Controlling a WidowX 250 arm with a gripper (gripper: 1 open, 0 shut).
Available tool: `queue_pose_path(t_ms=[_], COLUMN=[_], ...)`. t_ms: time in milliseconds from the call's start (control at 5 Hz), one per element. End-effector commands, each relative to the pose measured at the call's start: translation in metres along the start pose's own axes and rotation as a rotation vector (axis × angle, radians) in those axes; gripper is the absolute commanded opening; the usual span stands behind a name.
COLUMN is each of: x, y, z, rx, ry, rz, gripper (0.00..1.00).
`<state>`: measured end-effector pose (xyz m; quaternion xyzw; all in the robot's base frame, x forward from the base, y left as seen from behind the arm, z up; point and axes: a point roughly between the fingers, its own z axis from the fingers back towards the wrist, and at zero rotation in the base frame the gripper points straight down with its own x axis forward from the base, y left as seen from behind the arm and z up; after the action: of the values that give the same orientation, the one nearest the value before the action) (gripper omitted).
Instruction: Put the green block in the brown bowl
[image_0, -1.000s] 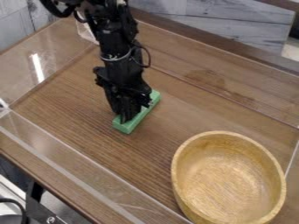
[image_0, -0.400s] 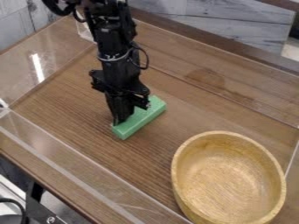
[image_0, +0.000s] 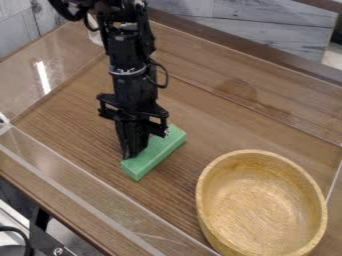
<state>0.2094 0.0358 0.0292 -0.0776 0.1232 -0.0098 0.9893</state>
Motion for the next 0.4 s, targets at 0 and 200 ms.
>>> queue_pose_path(t_ms=[0,200], x=[-0.006,-0.012], y=[-0.006,-0.009], z=[0.015,0.029], rx=[-0.008,-0.024], ry=[0.015,0.038], rz=[-0.003,0.006], gripper=[0.00,0.00])
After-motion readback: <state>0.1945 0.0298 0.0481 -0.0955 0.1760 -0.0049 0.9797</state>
